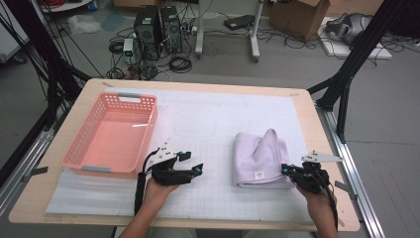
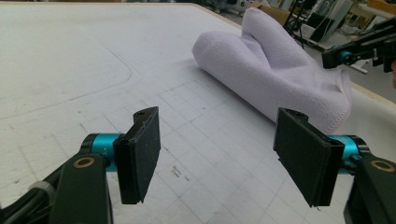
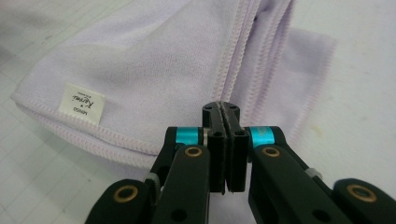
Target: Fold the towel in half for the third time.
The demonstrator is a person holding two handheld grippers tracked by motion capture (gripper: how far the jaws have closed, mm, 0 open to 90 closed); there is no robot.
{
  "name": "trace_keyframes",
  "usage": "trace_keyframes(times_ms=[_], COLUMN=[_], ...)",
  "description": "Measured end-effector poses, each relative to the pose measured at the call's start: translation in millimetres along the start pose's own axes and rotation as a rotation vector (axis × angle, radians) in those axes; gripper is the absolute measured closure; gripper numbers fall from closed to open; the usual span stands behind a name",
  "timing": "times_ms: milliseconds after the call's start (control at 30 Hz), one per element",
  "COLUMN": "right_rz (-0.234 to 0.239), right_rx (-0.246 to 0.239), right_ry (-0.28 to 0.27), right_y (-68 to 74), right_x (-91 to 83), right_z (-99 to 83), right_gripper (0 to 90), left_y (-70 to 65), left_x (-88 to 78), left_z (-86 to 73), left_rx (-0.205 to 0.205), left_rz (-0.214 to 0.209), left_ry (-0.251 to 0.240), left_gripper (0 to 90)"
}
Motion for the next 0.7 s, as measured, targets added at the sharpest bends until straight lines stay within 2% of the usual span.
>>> trace_keyframes(times_ms=[100,133,200,233,333,433,467,533,567,600,700], right_rz=[-0.020,-0.009,-0.005,0.005,0.028,0.043,0.042,0.041,0.066,0.067,0.065], right_rx=[0.011,0.028,0.059,0.092,0.123,0.147,0.153,0.131,0.129,0.113,0.094], right_ry=[0.010,0.017,0.013,0.007,-0.006,0.045,0.073,0.110,0.100,0.086,0.069], right_y=[-3.0,-3.9,-5.9,-7.5,-8.6,-6.4,-5.0,-3.9,-2.7,-1.5,-0.7], right_x=[-7.0,-7.5,-8.0,-8.0,-4.4,7.3,11.8,18.7,18.6,17.0,9.5], right_z=[-3.6,-5.2,-7.0,-7.0,-7.4,-9.0,-10.0,-12.7,-13.1,-13.2,-12.0], right_gripper=[89.6,89.1,70.5,66.9,60.8,54.3,55.2,68.0,78.4,82.4,84.7], left_y=[0.2,0.3,0.6,0.3,-0.1,-0.1,-0.2,-0.2,0.0,0.2,0.3], left_x=[-1.7,-1.8,-1.5,-1.3,-0.4,0.1,0.2,-0.1,-0.2,-0.4,-0.6], left_z=[-0.3,-0.4,-0.6,-0.8,-1.5,-2.2,-2.3,-2.7,-2.9,-3.2,-3.4], left_rx=[-0.006,-0.009,-0.009,-0.009,-0.007,-0.010,-0.010,-0.012,-0.012,-0.013,-0.016], left_rz=[0.003,0.002,0.001,0.001,-0.003,-0.003,-0.004,-0.006,-0.006,-0.005,-0.004], left_ry=[-0.006,-0.006,-0.005,-0.005,-0.001,0.003,0.002,0.000,0.000,0.002,0.000], left_gripper=[32.3,32.4,32.4,32.4,32.5,32.6,32.6,32.6,32.7,32.7,32.8])
Point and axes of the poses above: each handheld gripper's, and its own axes: x roughly forward along the jaws, z roughly out of its top, y roughly to its left, the point moved 2 cm from there along x, roughly forward along the jaws, and after that the axes turned 3 degrees about -z, right-handed, at the moved point
